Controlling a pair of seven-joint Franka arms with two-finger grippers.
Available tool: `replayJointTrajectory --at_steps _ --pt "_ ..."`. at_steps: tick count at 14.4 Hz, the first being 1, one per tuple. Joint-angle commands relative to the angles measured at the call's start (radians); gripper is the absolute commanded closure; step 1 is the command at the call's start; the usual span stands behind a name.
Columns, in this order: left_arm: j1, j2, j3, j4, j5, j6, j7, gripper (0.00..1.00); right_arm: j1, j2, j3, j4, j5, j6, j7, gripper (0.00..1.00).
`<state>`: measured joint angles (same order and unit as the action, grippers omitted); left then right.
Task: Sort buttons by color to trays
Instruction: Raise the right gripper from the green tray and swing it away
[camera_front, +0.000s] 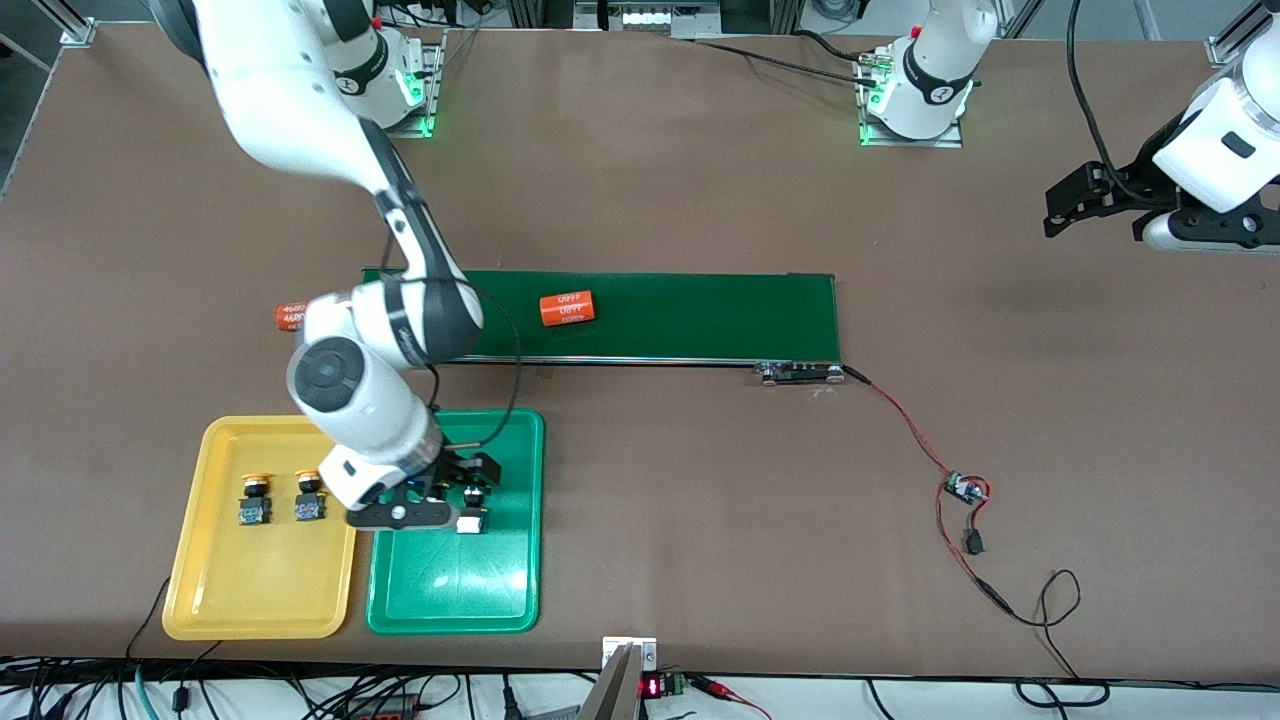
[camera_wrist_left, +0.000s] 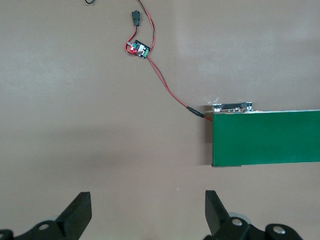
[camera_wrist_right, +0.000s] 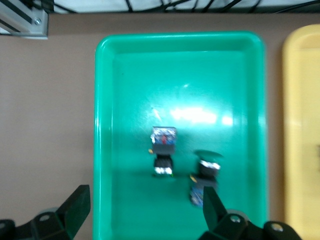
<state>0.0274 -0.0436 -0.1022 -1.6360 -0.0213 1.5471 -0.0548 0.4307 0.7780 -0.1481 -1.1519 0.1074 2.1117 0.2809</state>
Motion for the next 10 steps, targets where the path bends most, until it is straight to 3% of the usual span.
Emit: replayJointTrajectory --at_steps 1,8,10 --pt "0.002 0.014 -0.002 0.033 0.003 -0.024 -0.004 0.0 -0.015 -0.106 -0.01 -0.026 0.006 -0.111 0.004 0.0" --pt "0.002 0.014 -0.002 0.033 0.003 -0.025 -0.004 0.0 -0.061 -0.236 -0.14 -0.026 0.008 -0.344 -0.023 0.0" --pt "0.002 0.014 -0.002 0.033 0.003 -0.025 -0.004 0.0 -0.084 -0.287 -0.174 -0.029 0.003 -0.39 -0.153 0.0"
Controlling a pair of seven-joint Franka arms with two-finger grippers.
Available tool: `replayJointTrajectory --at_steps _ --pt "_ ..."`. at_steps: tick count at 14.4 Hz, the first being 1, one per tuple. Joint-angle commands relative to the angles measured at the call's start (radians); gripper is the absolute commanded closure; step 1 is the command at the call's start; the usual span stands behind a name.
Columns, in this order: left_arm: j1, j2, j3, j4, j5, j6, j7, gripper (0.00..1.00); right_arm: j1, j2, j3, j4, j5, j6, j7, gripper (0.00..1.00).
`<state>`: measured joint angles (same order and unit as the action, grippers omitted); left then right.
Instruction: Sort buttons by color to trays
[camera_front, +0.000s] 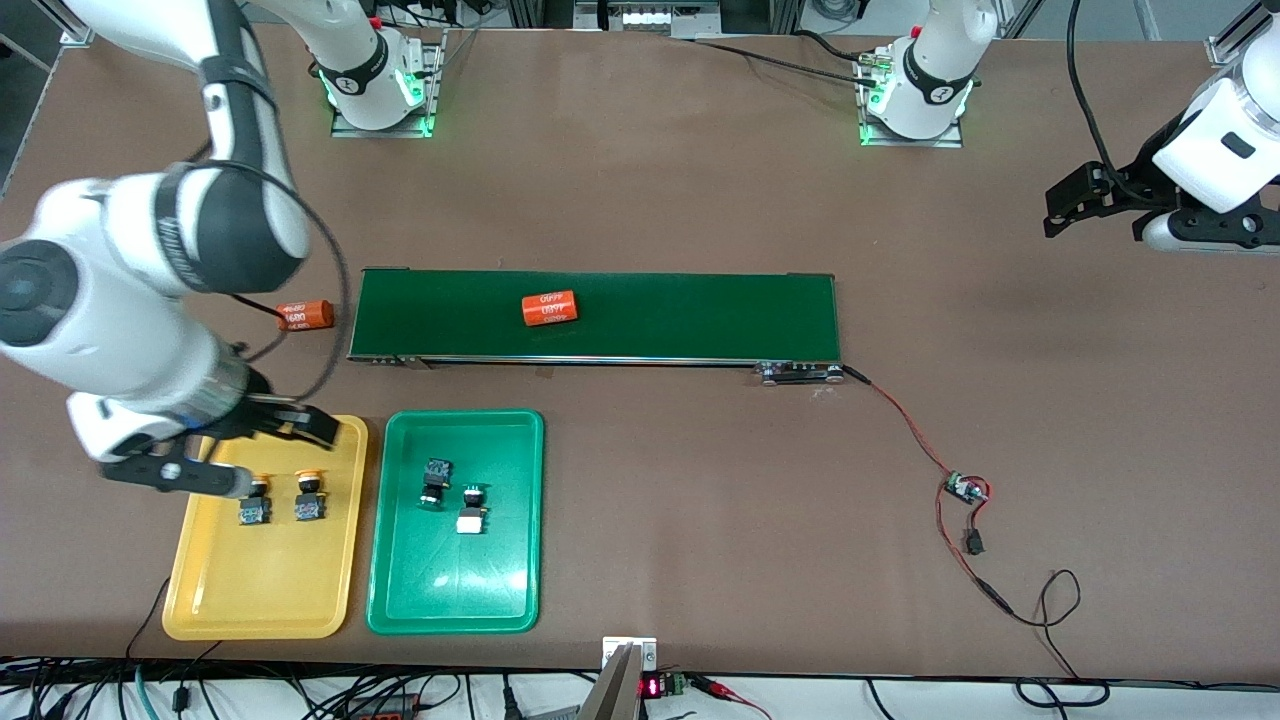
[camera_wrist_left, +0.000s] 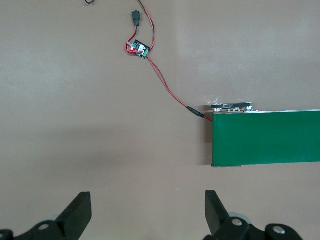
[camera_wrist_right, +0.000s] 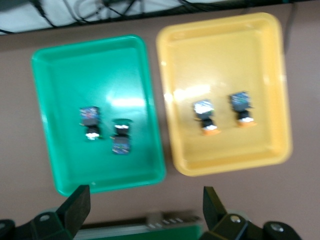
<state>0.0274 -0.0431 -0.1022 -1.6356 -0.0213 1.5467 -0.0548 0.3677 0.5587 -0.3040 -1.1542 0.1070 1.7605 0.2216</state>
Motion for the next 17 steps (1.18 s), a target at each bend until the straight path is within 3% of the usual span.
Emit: replayJointTrajectory --at_steps 1,5,9,14,17 --pt "0.002 0.014 -0.002 0.033 0.003 -0.025 -0.004 0.0 -0.039 -0.092 -0.023 -0.039 -0.001 -0.042 -0.147 0.0" --pt "0.003 0.014 -0.001 0.033 0.003 -0.025 -0.004 0.0 -0.17 -0.255 0.025 -0.173 -0.009 -0.175 -0.185 0.0" --pt "0.002 0.015 -0.002 0.033 0.0 -0.025 -0.004 0.0 -0.315 -0.315 0.172 -0.183 -0.104 -0.219 -0.205 0.0" --pt "0.002 0.017 -0.001 0.036 0.0 -0.023 -0.004 0.0 -0.29 -0.333 0.178 -0.196 -0.136 -0.202 -0.22 0.0" --pt "0.003 0.023 0.001 0.039 0.0 -0.025 -0.004 0.0 -0.294 -0.411 0.175 -0.304 -0.127 -0.167 -0.22 0.0"
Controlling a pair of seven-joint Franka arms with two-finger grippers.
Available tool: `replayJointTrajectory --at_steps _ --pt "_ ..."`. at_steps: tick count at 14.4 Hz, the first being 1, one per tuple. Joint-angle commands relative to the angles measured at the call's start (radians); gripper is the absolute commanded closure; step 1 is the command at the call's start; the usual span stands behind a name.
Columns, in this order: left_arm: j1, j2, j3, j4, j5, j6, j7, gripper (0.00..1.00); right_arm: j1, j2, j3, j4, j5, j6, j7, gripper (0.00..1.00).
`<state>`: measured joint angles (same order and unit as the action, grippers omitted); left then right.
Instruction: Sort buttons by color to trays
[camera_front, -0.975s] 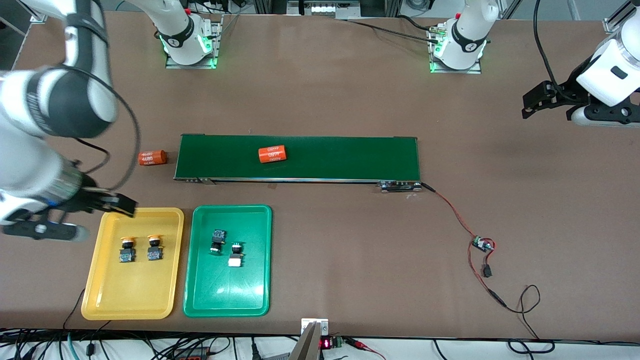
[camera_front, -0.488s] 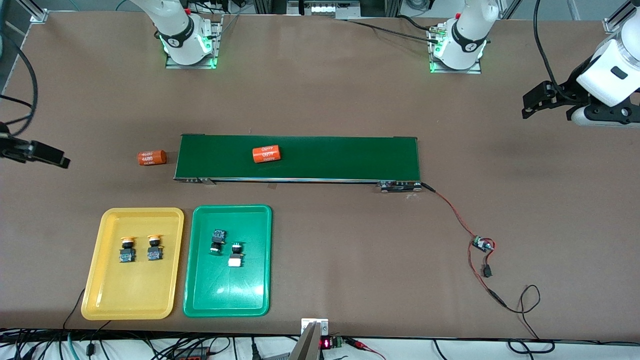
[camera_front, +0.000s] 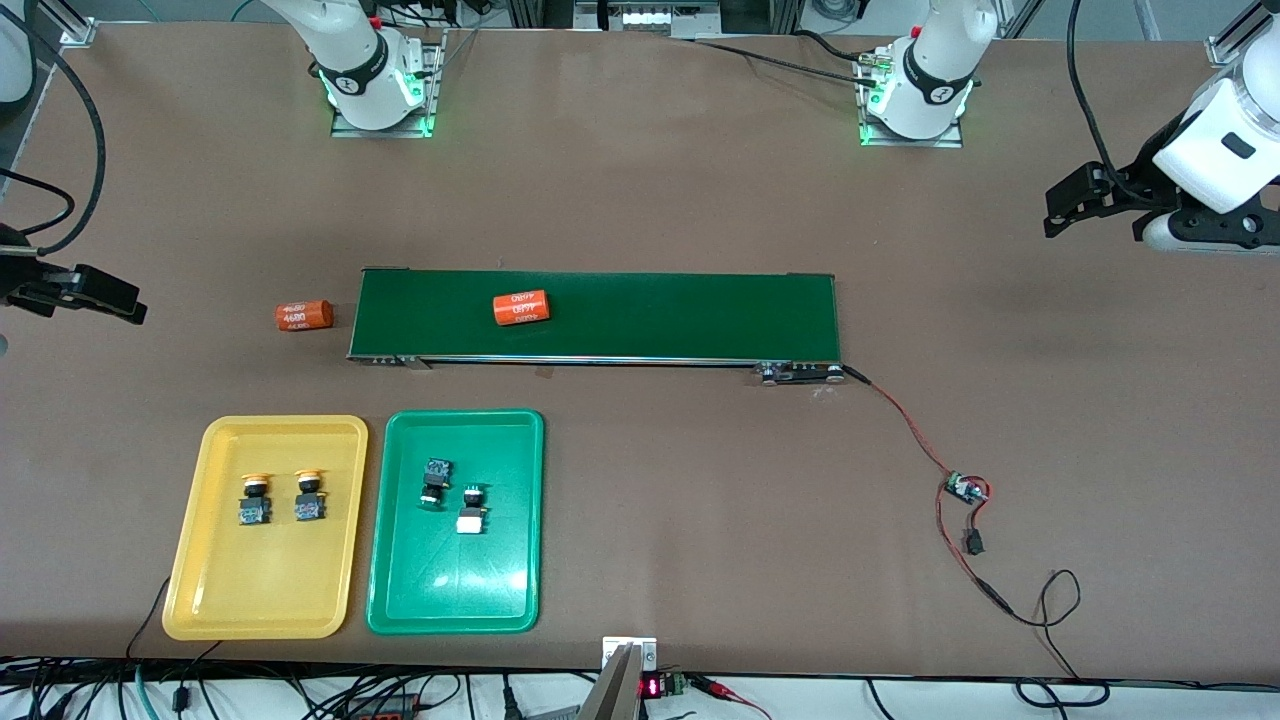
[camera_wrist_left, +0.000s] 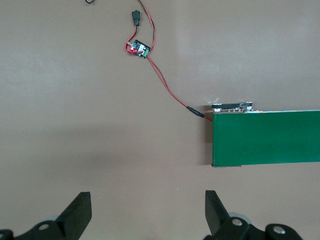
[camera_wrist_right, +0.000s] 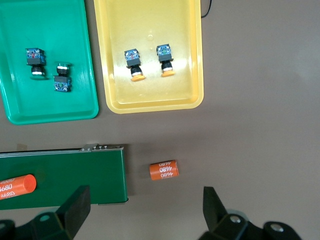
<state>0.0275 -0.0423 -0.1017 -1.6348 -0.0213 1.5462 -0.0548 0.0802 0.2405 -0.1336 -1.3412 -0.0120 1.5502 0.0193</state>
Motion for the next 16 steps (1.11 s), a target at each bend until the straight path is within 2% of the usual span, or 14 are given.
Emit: replayJointTrajectory --at_steps 1,2,4,16 --pt "0.003 0.022 0.0 0.038 0.0 -0.024 -0.003 0.0 -0.011 -0.146 0.002 -0.192 -0.008 0.08 -0.021 0.0" --pt "0.003 0.024 -0.001 0.041 0.0 -0.023 -0.003 0.0 -0.011 -0.194 -0.001 -0.261 -0.008 0.112 -0.022 0.0" --pt "0.002 0.022 -0.001 0.041 0.0 -0.023 -0.005 0.0 -0.01 -0.233 -0.001 -0.305 -0.008 0.13 -0.022 0.0" --pt "0.003 0.024 0.007 0.041 0.001 -0.024 -0.002 0.0 0.006 -0.224 0.023 -0.283 -0.014 0.064 -0.039 0.0"
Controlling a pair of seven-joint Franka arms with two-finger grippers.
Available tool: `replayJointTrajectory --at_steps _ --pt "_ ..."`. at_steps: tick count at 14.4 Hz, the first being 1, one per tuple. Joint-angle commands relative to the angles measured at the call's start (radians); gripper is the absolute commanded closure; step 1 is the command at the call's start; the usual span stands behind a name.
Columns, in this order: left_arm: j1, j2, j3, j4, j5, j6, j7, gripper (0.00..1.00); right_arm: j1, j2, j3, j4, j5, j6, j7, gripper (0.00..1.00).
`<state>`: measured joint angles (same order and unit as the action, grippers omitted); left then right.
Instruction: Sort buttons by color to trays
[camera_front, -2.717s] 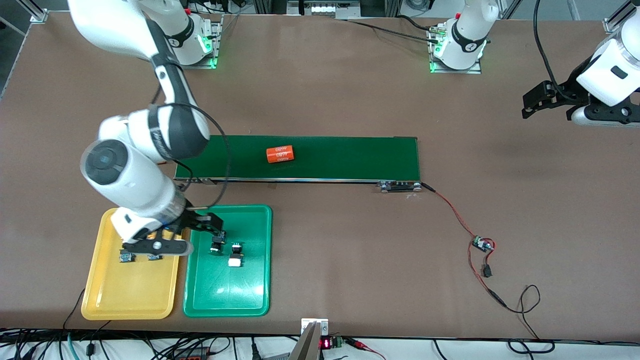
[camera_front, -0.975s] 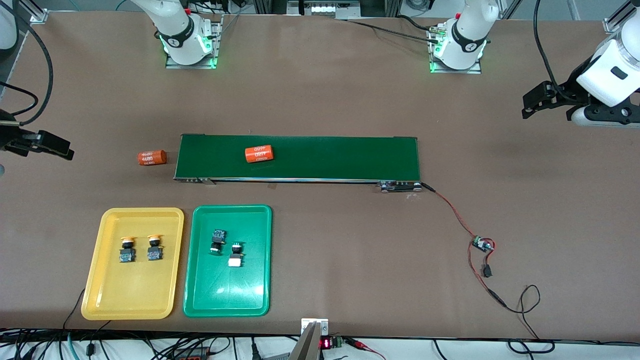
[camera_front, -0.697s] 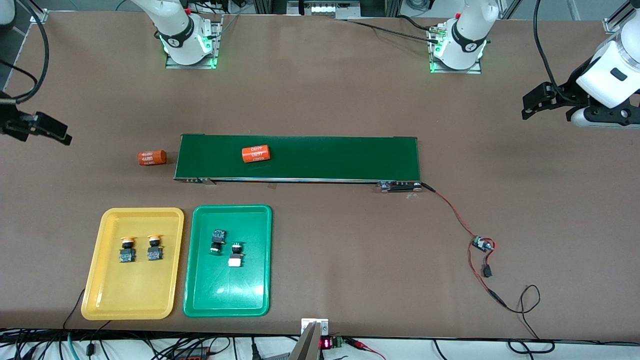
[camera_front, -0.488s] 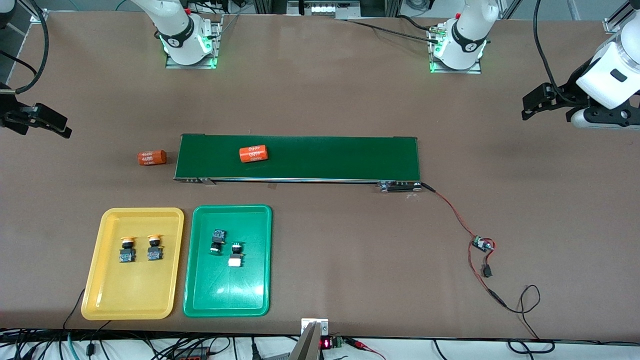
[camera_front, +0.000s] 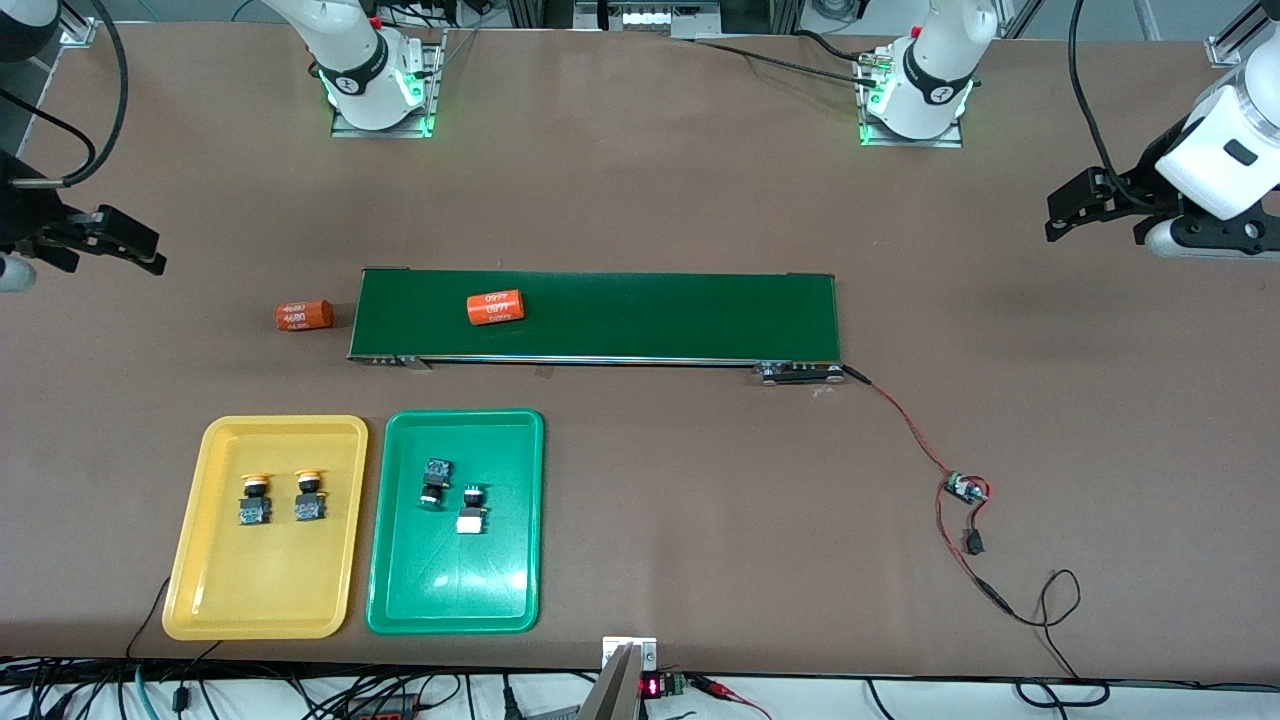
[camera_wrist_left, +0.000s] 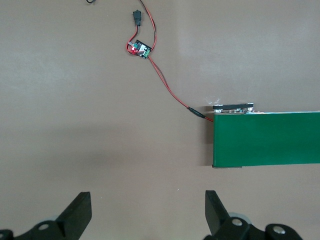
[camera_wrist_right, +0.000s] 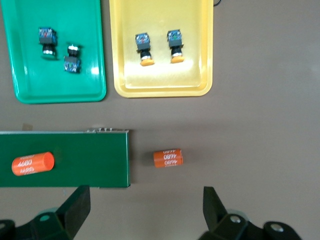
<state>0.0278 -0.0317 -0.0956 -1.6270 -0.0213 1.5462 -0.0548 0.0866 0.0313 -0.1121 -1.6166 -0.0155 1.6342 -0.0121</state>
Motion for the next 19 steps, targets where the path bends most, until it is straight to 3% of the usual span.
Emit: replayJointTrajectory --at_steps 1,19 --pt "0.003 0.013 0.0 0.032 0.001 -0.024 -0.002 0.0 -0.001 -0.014 0.0 -0.006 -0.012 -0.02 -0.008 0.0" --pt "0.003 0.015 0.002 0.033 0.001 -0.024 -0.002 0.0 -0.002 -0.03 -0.001 0.0 -0.009 -0.05 -0.008 0.0"
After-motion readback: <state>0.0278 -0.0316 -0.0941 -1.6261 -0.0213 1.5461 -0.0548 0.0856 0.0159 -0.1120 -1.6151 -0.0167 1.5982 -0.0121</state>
